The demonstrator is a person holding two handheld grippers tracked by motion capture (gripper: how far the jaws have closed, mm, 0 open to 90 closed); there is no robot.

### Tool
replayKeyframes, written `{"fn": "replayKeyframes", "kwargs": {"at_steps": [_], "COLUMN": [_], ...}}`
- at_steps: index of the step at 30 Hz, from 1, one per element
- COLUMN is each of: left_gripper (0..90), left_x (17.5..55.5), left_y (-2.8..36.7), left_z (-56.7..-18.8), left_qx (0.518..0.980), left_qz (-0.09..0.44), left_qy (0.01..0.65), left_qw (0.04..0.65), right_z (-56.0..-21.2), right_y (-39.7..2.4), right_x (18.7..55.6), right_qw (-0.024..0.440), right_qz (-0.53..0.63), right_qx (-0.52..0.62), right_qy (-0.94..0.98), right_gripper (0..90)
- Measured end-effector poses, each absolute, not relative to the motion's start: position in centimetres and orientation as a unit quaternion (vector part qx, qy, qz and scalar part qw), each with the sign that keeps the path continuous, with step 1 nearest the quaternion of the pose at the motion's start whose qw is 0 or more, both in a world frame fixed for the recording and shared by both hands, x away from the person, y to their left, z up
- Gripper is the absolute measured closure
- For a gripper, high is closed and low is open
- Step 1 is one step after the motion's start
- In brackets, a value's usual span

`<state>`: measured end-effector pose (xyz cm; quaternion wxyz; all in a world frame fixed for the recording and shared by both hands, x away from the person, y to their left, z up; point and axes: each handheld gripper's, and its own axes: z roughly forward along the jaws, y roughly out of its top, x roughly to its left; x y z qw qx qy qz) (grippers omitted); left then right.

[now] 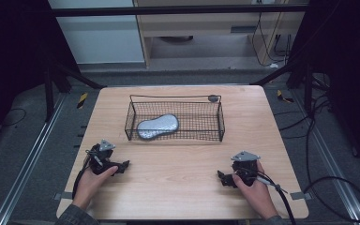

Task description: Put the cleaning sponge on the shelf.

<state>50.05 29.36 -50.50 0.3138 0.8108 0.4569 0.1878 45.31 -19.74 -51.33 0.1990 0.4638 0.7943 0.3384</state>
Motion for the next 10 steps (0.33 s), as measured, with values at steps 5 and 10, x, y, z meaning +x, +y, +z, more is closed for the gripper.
{"fn": "replayKeyframes", "kwargs": {"at_steps": [5,10], "left_gripper": [0.0,0.0], "left_x": [49.94,49.95], "left_y": [29.49,29.5], "left_z": [-50.85,-50.84], "left_qx": [0.803,0.803], "left_qz": [0.199,0.199], "left_qy": [0.455,0.455], "left_qw": [0.33,0.33], "right_z": [-51.34,-51.33], "right_y": [-19.74,-19.72], "right_x": [45.32,45.34], "right_qw": [0.2,0.2], "right_qz": [0.338,0.337], "right_qx": [0.464,0.465], "right_qy": [0.794,0.794], "right_gripper": [0.4,0.3]}}
